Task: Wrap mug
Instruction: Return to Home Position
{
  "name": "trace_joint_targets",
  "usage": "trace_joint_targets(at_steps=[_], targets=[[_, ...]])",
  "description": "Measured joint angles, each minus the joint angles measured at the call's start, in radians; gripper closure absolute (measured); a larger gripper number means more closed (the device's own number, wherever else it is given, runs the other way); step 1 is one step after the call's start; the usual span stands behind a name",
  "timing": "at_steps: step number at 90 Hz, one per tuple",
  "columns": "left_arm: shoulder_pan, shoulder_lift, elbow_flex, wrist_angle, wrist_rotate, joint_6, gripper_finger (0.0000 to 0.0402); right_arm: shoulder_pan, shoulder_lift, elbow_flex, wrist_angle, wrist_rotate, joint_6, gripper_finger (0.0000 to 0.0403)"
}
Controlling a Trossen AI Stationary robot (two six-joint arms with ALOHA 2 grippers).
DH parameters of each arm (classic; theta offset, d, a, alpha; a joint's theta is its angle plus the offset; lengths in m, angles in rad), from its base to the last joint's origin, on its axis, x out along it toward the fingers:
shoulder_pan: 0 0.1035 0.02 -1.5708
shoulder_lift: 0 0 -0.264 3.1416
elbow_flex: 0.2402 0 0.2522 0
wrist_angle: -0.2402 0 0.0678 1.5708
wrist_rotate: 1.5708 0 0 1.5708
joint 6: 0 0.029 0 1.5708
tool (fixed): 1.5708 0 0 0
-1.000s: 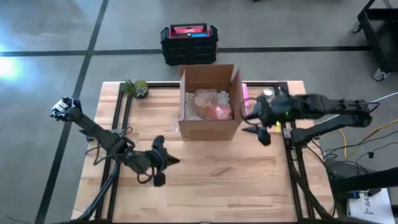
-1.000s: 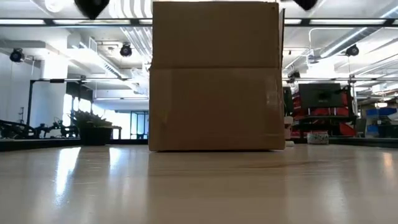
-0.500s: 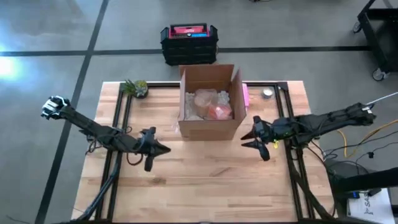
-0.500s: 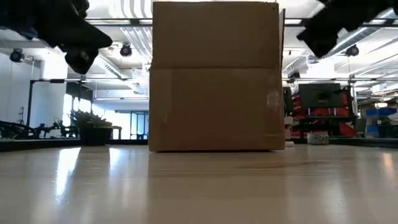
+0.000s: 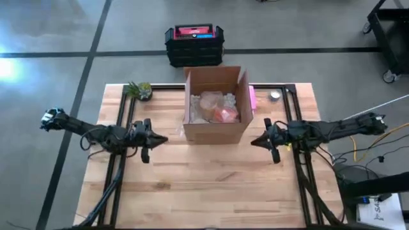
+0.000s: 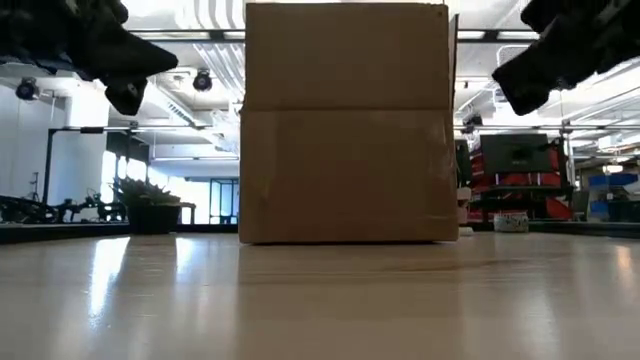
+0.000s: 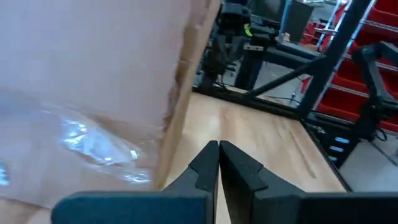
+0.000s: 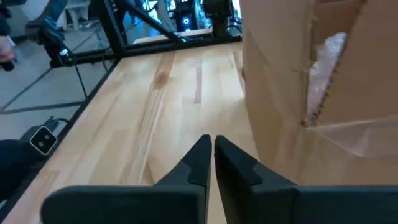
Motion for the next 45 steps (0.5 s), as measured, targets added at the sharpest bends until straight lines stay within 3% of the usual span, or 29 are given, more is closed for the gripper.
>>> trace_joint_targets(at_steps=[17,45], targets=[[0.084,-0.007,0.000,-0.020,0.076,0.001,0.0402,-0.077,-0.054,-0.100,0.146,-0.064,-0.002,0.0401],[0.106,-0.020,-0.007,-0.058,0.108,0.011,0.0402,-0.093,-0.194,-0.181,0.146,-0.069,0.019,0.0402]])
